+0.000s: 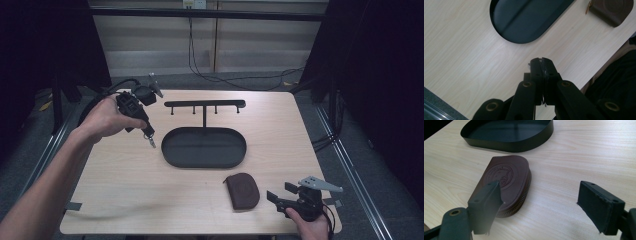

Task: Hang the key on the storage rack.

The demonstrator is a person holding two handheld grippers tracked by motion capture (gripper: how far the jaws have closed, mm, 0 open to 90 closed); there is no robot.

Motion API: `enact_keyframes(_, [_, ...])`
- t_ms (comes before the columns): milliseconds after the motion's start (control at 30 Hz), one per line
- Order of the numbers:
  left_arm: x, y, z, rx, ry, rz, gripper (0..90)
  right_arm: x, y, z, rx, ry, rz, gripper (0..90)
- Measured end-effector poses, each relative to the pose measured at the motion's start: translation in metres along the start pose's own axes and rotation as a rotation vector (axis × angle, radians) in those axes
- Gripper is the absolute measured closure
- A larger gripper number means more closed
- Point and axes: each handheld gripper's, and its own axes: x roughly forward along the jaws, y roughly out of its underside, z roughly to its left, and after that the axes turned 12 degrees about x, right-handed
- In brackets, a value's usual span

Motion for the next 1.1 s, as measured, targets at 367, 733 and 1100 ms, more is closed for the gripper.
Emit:
enact_keyframes(367, [-0.005, -0.014, 0.015, -0.05, -0.059, 0.02, 89.0, 0.0, 0.0, 0.0, -0.001, 0.003, 0.006, 18.7])
enact_keyframes(733, [-0.007, -0.033, 0.024, -0.058, -0.057, 0.022, 89.0, -0.001, 0.001, 0.001, -0.005, 0.003, -0.001, 18.7])
enact_keyframes(1100, [-0.008, -0.053, 0.03, -0.075, -0.055, 0.016, 89.0, -0.001, 0.001, 0.001, -0.008, -0.006, -0.003, 18.7])
